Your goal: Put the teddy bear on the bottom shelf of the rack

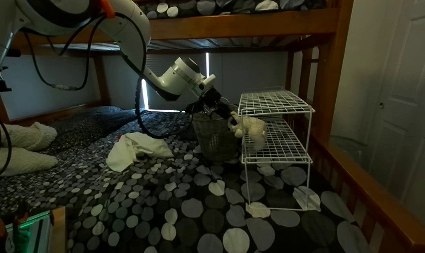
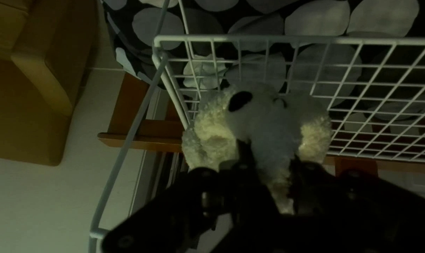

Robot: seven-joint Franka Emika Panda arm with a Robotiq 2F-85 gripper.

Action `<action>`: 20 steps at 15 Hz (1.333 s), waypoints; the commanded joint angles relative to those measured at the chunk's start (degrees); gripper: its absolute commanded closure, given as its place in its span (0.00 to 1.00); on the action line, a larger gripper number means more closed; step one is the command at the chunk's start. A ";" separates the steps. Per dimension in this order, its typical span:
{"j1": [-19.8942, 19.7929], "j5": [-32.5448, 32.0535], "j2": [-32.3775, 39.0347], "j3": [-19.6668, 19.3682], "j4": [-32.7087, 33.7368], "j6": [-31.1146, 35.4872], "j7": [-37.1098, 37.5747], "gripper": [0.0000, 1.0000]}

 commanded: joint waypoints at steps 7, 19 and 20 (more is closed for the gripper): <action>-4.00 -7.20 2.04 3.90 0.00 -0.88 -0.68 0.94; -7.82 -6.69 5.46 5.38 0.88 -0.06 -5.31 0.39; -7.93 -6.44 5.15 5.52 0.76 -0.18 -5.58 0.30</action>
